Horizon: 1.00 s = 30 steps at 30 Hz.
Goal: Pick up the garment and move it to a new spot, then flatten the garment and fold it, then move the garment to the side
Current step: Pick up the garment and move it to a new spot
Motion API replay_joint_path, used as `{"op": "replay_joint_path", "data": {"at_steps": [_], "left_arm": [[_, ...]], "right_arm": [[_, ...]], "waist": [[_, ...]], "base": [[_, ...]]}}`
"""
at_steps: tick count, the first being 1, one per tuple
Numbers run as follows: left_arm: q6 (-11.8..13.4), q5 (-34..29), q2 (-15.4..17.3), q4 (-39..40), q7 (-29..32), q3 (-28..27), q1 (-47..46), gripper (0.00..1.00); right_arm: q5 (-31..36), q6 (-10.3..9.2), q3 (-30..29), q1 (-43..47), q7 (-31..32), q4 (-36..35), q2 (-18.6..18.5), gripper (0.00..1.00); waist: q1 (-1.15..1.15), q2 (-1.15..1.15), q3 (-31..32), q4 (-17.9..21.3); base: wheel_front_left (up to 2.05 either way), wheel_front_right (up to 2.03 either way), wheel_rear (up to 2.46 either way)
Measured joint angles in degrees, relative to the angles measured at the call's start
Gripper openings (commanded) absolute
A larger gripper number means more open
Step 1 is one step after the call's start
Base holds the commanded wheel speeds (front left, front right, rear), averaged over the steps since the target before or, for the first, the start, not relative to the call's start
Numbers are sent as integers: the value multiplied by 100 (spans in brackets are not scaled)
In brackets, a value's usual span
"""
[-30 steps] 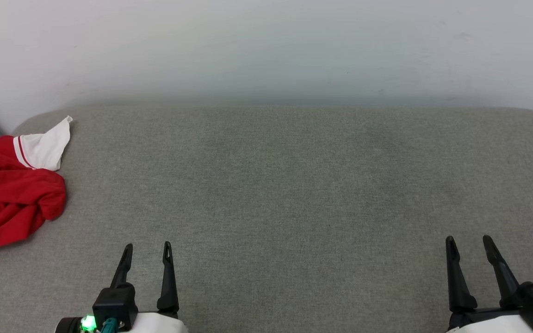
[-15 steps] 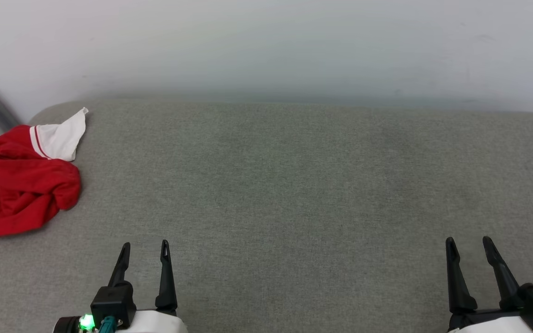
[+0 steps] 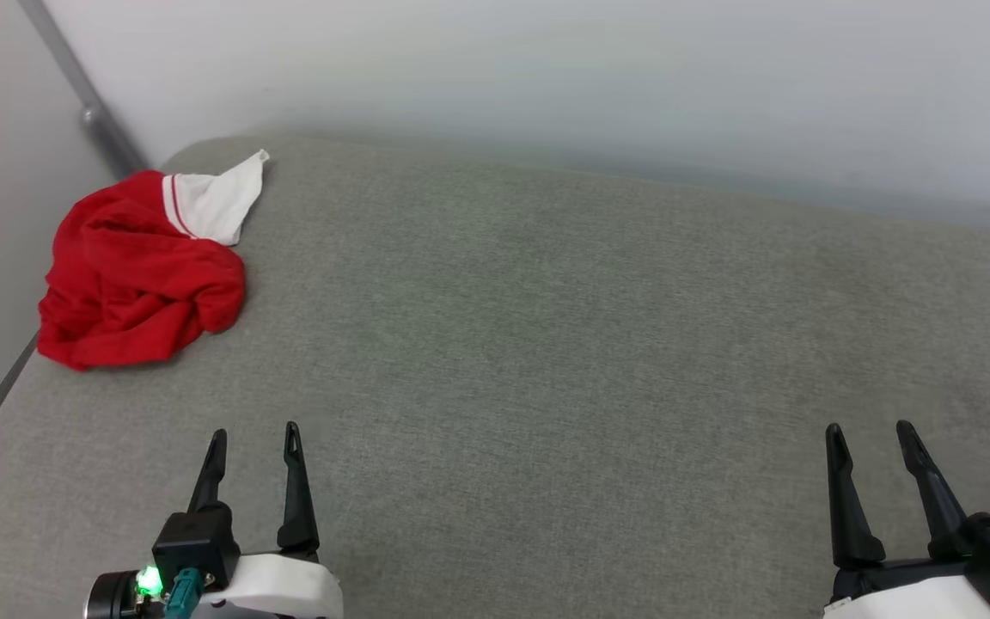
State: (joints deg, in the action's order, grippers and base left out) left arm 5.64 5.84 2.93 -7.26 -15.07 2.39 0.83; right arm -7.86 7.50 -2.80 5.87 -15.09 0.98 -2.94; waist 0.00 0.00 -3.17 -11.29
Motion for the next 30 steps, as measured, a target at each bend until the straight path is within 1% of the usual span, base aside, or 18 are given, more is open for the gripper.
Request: {"op": "replay_joint_path", "data": {"at_steps": [13,19,25,30], "left_arm": [[188,226,-1,27,0,-64,-57,100],[227,300,-1,32,0,-77,-59,100],[287,361,-1,42,0,-80,-59,100],[314,390,-1,41,0,-134,-53,100]], "right_arm": [[242,0,36,-117,0,-114,1,100],[330,0,29,-114,0,-156,0,100],[381,1,5,-118,0,-196,0,100],[383,1,21,-119,0,-204,1,100]], "waist": [[0,0,-170,-967],[0,0,-232,-1371],[0,0,-287,-1697],[0,0,-291,-1855]], "base": [[0,0,0],[0,0,0],[0,0,0],[0,0,0]]}}
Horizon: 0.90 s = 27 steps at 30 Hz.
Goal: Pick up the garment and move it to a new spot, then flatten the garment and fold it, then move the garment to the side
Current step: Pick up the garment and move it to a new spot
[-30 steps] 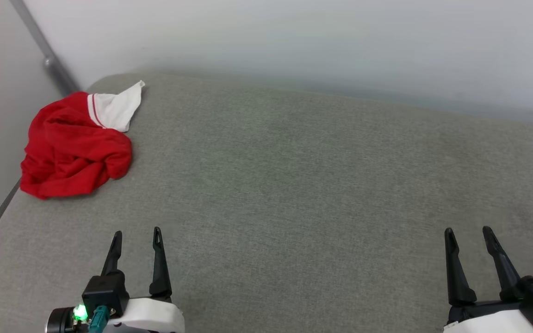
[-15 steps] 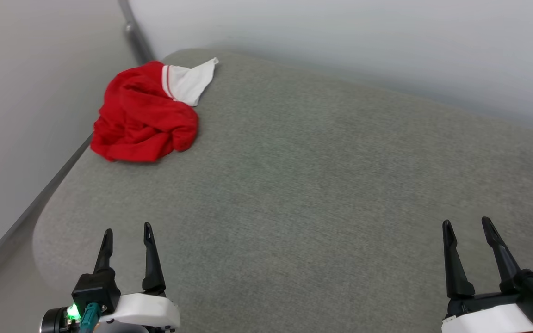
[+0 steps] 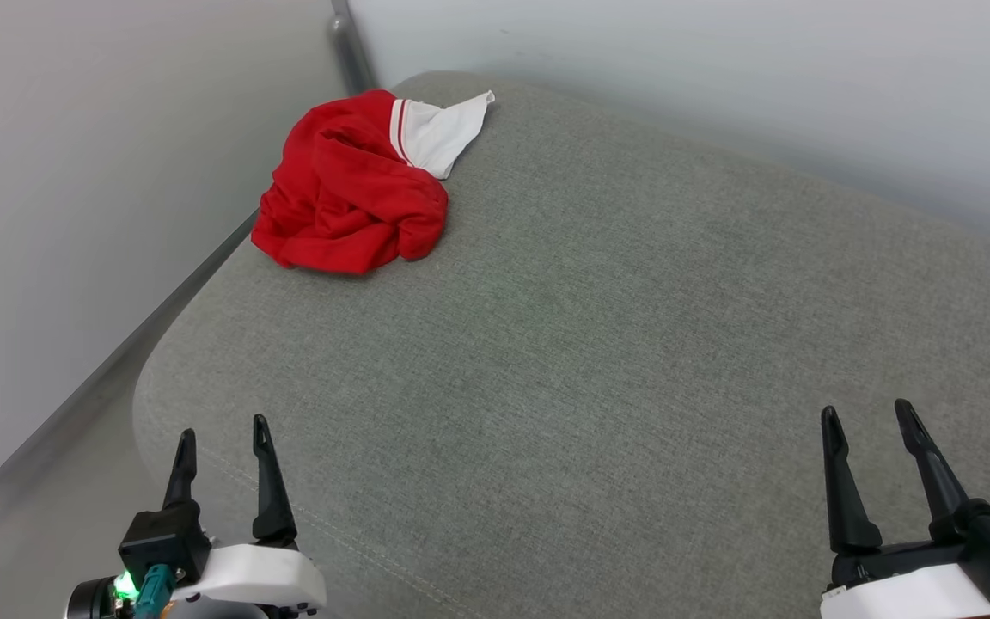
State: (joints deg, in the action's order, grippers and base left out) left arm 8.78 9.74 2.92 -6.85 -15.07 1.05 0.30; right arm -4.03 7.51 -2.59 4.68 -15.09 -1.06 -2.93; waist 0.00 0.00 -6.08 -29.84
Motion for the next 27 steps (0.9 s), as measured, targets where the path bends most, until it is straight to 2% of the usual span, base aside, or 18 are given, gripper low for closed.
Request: {"op": "replay_joint_path", "data": {"at_steps": [6,12,17,27], "left_arm": [[-23,-29,0,-5,0,-131,10,100],[-385,-216,21,-250,0,-302,-293,100],[-684,-252,353,-538,0,-679,-1107,100],[-1026,20,1157,-893,-1,-1493,-3076,100]], "right_arm": [[-3,0,29,0,0,1,0,100],[9,0,35,-4,0,-48,0,100],[141,0,32,-172,0,-141,0,100],[571,0,-93,-571,1,-494,1,100]], "waist": [[0,0,36,5],[0,0,-34,80],[0,0,-226,191],[0,0,-984,577]], "base": [[0,0,0],[0,0,0],[0,0,0],[0,0,0]]}}
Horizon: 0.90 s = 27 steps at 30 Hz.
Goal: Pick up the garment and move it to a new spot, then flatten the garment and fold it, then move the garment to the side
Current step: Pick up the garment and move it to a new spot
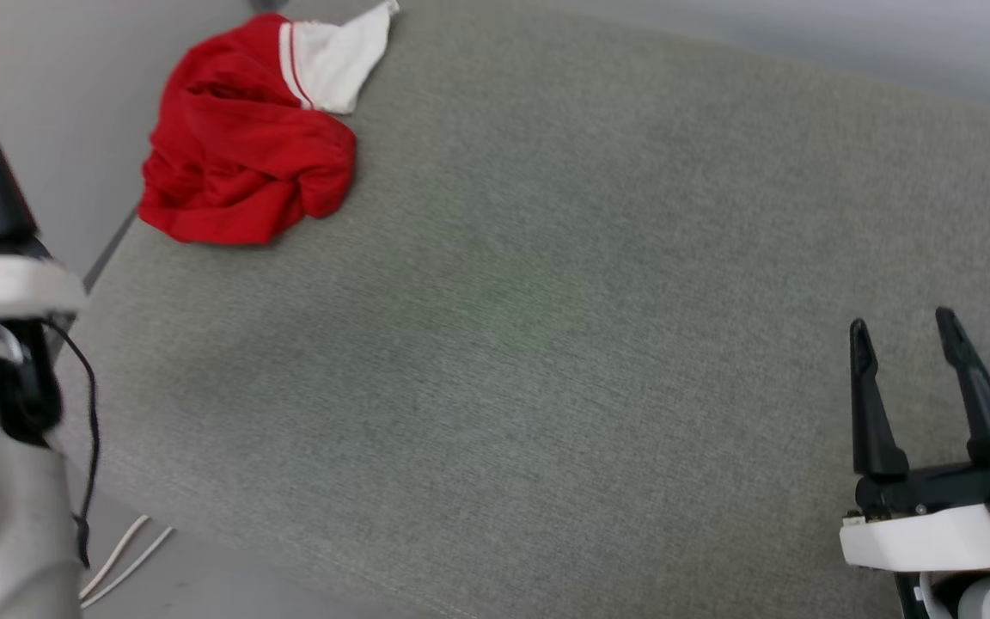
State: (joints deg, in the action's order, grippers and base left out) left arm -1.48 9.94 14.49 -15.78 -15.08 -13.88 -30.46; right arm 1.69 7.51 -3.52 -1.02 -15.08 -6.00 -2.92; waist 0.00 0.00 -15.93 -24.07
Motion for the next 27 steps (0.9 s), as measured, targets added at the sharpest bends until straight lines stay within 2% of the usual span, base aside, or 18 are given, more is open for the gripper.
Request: {"op": "replay_joint_path", "data": {"at_steps": [6,10,13,18,20,23,27], "left_arm": [[-119,197,593,-630,51,-194,-1149,100],[-237,234,1078,-1174,399,-175,-1911,100],[-361,240,1395,-1581,759,-55,-2395,100],[-555,471,1837,-2392,1769,302,-3008,100],[-583,850,1907,-2655,2204,436,-3221,100],[-593,1553,1951,-2770,2952,1017,-3337,100],[-591,2465,2262,-2881,3929,1570,-3322,100]], "right_arm": [[207,0,-13,-243,-1,-372,1,100],[316,0,-18,-452,-1,-705,2,100],[388,0,1,-562,-1,-893,3,100],[443,0,73,-692,-1,-1178,4,100],[458,0,91,-733,-1,-1273,4,100],[508,0,102,-751,-1,-1396,4,100],[602,0,136,-816,-1,-1534,5,100]], "waist": [[0,0,-591,221],[-1,0,-969,356],[-1,0,-1227,449],[-1,0,-1585,600],[-1,0,-1711,659],[-1,0,-1879,736],[-1,0,-2091,812]], "base": [[0,0,0],[0,0,0],[0,0,0],[0,0,0],[0,0,0],[0,0,0],[0,0,0]]}}
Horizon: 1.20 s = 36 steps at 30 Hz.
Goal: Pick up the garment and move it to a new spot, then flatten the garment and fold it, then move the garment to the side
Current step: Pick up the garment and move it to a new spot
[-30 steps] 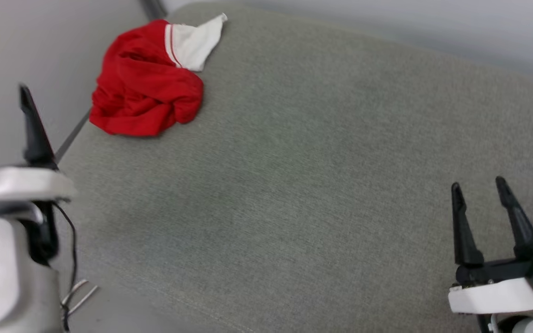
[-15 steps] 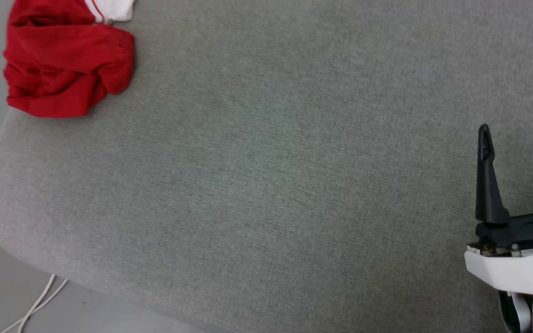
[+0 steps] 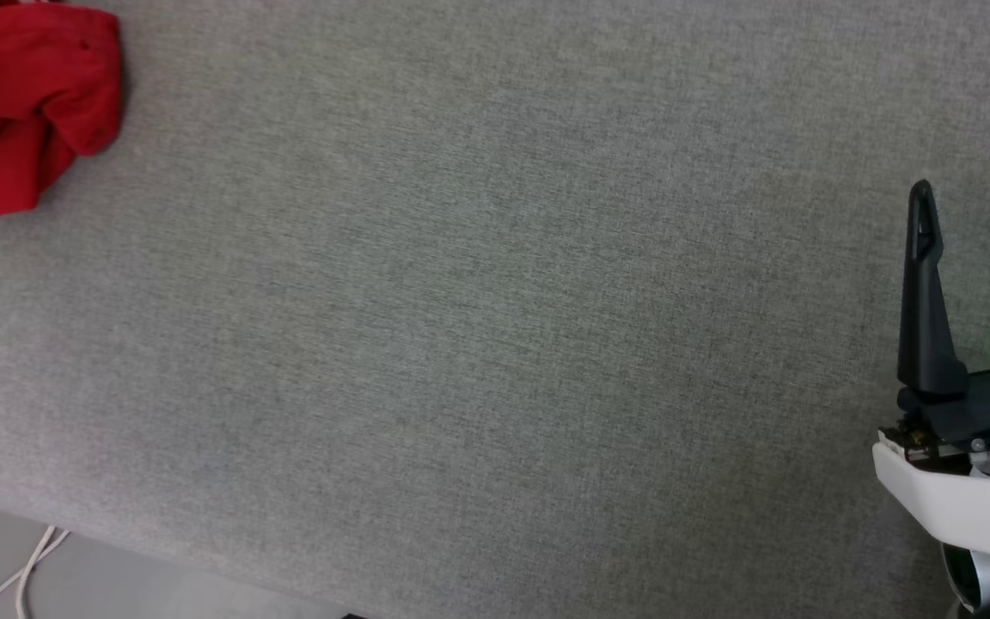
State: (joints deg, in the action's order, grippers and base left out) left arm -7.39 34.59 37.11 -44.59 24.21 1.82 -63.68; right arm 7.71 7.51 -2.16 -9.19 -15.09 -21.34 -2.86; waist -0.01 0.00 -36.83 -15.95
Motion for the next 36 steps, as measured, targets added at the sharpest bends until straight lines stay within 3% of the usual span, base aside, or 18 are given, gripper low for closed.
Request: {"op": "replay_joint_path", "data": {"at_steps": [9,17,18,19,20,29,36], "left_arm": [[-1,1608,162,136,1570,811,341,100],[5,1945,283,215,1616,1463,403,100],[5,2005,291,182,1590,1505,391,91],[5,2037,313,159,1556,1559,381,11],[5,2068,339,141,1530,1619,369,0],[-1,1950,722,267,993,2363,303,0],[-1,1846,1092,895,789,3026,-129,0]], "right_arm": [[196,0,36,-112,0,-276,-1,100],[256,0,92,-130,0,-315,-1,100],[256,0,97,-139,0,-308,-3,100],[256,0,107,-147,0,-297,-3,100],[256,0,107,-156,0,-291,-3,100],[174,0,222,-170,0,-90,-4,100],[-118,0,287,-133,0,187,-3,100]], "waist": [[0,0,-419,126],[1,0,-626,154],[1,0,-625,162],[1,0,-617,172],[1,0,-602,180],[0,0,-184,167],[1,0,421,175]], "base": [[0,0,0],[0,0,0],[0,0,0],[0,0,0],[0,0,0],[0,0,0],[0,0,0]]}}
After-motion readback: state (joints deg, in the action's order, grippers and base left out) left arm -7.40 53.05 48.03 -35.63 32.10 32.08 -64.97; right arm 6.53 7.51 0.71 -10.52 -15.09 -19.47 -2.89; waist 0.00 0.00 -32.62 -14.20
